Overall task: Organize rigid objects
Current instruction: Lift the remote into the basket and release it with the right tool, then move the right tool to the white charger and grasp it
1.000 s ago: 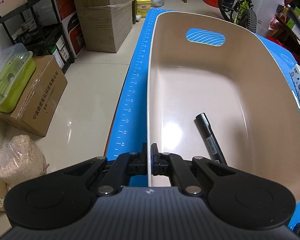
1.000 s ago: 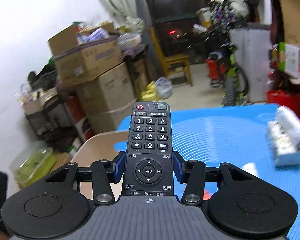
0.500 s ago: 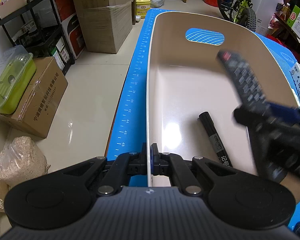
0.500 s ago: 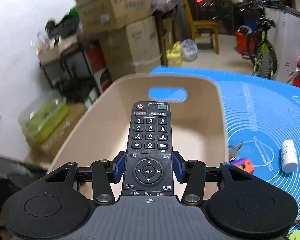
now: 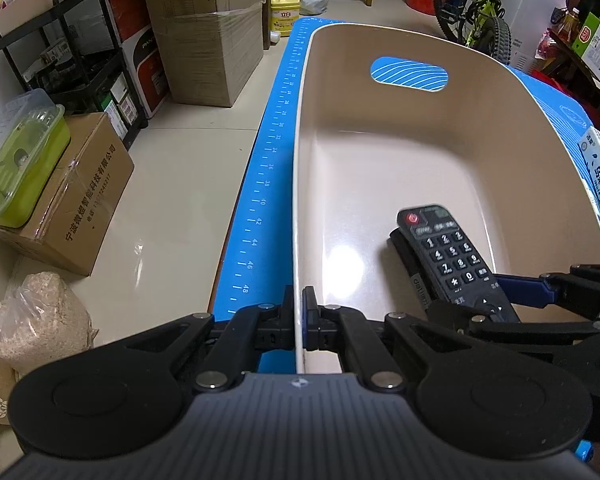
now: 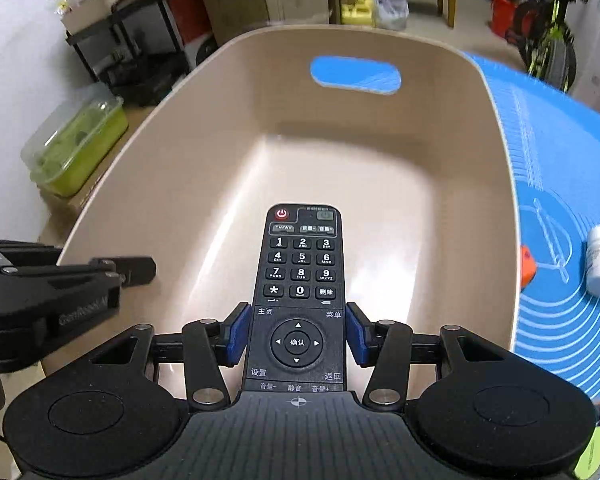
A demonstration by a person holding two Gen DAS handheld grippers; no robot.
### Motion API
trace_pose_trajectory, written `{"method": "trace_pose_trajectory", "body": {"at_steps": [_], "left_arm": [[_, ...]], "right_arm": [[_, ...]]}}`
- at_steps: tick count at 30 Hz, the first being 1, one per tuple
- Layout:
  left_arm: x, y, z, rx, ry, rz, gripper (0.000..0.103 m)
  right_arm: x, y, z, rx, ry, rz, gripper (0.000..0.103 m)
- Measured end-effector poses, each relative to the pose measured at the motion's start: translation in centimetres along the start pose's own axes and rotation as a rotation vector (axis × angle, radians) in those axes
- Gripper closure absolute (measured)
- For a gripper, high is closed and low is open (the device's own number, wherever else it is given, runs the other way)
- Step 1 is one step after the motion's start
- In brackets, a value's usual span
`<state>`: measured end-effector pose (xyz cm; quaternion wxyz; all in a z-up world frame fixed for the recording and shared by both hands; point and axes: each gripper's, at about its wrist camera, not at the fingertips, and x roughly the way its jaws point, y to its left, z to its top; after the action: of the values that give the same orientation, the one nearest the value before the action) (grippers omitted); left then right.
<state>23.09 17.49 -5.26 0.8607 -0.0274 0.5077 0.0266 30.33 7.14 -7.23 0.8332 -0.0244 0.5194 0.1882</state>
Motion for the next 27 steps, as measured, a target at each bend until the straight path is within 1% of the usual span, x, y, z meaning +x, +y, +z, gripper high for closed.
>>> {"method": "trace_pose_trajectory", "body": {"at_steps": [2, 3, 8, 11, 12, 13, 16, 19, 22, 24, 27], "left_arm": [[0.0, 0.0, 0.0, 0.001, 0.001, 0.003, 0.1], [0.0, -0.1, 0.0, 0.001, 0.001, 0.003, 0.1], [0.1, -0.1, 0.0, -0.001, 0.001, 0.0, 0.1], [0.1, -0.1, 0.0, -0.002, 0.001, -0.002, 0.1], [0.0, -0.1, 0.1, -0.002, 0.001, -0.003, 0.1], [0.0, -0.1, 0.1, -0.003, 0.001, -0.003, 0.1], [0.0, -0.1, 0.1, -0.004, 0.001, -0.006, 0.1], [0.0, -0.1, 0.1, -0.004, 0.001, -0.006, 0.1], [0.1, 0.0, 0.1, -0.005, 0.001, -0.006, 0.1], [0.1, 0.0, 0.1, -0.004, 0.002, -0.005, 0.1], [0.1, -0.1, 0.1, -0.005, 0.003, -0.004, 0.1]], "right_arm": [[-0.1, 0.1, 0.1, -0.008, -0.001, -0.001, 0.043], [-0.3, 0.1, 0.1, -0.013, -0.015, -0.005, 0.039], [-1.4, -0.2, 0.0, -0.023, -0.051, 0.022, 0.036], [-3.3, -0.8, 0.1, -0.009, -0.108, 0.047, 0.035], [-4.0, -1.1, 0.1, -0.003, -0.13, 0.052, 0.032], [-4.8, -1.4, 0.1, 0.006, -0.157, 0.045, 0.029], [-7.2, -2.8, 0.1, 0.035, -0.247, 0.024, 0.028], [-9.2, -4.6, 0.3, 0.077, -0.314, -0.002, 0.028], [-10.6, -6.7, 0.4, 0.11, -0.383, -0.053, 0.028], [-11.0, -8.1, 0.4, 0.137, -0.408, -0.076, 0.028], [-10.9, -10.2, 0.4, 0.171, -0.416, -0.122, 0.028]]}}
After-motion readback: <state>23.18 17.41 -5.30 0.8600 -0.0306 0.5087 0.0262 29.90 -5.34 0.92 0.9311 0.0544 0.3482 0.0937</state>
